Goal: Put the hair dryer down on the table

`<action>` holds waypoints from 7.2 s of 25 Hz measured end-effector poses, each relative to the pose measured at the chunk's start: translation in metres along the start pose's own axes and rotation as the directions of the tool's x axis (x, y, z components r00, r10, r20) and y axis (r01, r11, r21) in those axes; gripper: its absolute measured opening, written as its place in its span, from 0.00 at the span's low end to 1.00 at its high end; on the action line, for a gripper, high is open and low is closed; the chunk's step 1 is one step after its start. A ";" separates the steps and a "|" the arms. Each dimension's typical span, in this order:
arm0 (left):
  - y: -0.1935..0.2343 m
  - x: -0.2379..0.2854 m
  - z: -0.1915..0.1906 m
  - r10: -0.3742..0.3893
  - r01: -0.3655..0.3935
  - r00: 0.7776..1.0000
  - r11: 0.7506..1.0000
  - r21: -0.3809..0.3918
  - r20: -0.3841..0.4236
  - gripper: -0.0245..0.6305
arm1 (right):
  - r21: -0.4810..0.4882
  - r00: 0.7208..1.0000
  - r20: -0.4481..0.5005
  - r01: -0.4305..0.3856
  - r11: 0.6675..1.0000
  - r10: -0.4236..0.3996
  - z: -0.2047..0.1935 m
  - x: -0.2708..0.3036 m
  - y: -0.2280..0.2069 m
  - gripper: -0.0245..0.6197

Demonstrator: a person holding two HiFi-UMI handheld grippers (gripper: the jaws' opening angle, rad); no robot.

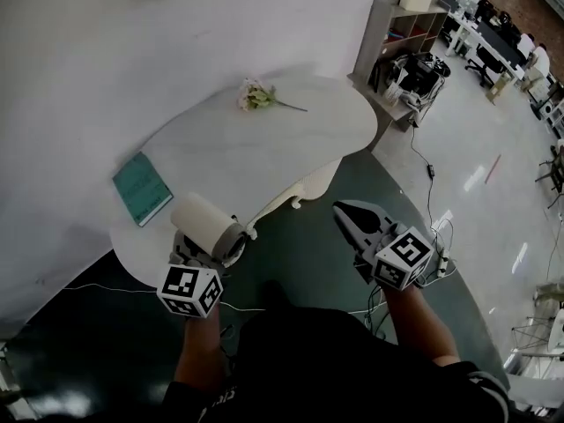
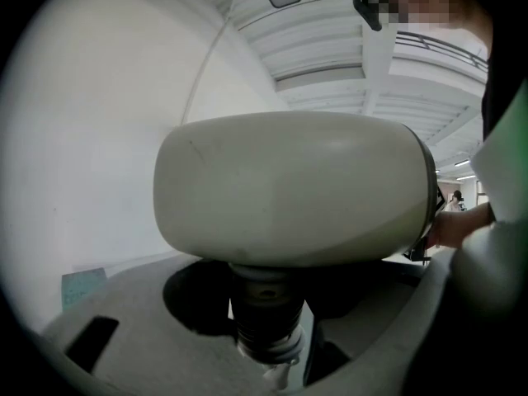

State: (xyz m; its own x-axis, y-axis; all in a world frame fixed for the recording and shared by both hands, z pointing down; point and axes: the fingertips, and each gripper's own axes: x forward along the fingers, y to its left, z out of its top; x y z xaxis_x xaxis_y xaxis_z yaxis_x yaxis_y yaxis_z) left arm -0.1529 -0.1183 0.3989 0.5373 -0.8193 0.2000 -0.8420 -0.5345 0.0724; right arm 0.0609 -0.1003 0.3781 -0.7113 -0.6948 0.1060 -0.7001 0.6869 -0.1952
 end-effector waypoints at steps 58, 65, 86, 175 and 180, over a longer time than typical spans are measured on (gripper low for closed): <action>0.194 0.309 -0.081 -0.016 0.028 0.939 0.999 0.028 -0.344 0.38 | 0.129 0.977 -0.170 -0.107 0.986 0.128 -0.010 0.273 -0.221 0.05; 0.177 0.337 -0.110 -0.074 0.101 0.903 0.994 0.043 -0.423 0.37 | 0.113 0.973 -0.218 -0.057 0.992 0.081 -0.026 0.259 -0.242 0.05; 0.122 0.406 -0.180 -0.221 0.322 0.759 0.945 0.057 -0.612 0.37 | 0.170 0.977 -0.211 0.075 0.983 -0.038 -0.046 0.210 -0.283 0.05; 0.121 0.121 0.029 -0.106 0.108 0.988 0.994 -0.008 0.115 0.26 | -0.057 0.999 -0.036 -0.021 0.998 0.019 0.047 0.178 -0.079 0.05; 0.115 0.134 0.040 0.010 -0.003 0.990 0.999 -0.048 0.140 0.05 | -0.106 1.000 0.013 -0.009 0.994 0.011 0.067 0.154 -0.100 0.05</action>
State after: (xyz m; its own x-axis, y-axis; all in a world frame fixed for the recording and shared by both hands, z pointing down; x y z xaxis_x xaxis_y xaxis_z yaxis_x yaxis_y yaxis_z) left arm -0.1759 -0.2973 0.3946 0.5301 -0.8457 0.0619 -0.8452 -0.5211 0.1185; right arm 0.0256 -0.2904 0.3491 -0.7179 -0.6901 0.0914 -0.6961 0.7120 -0.0922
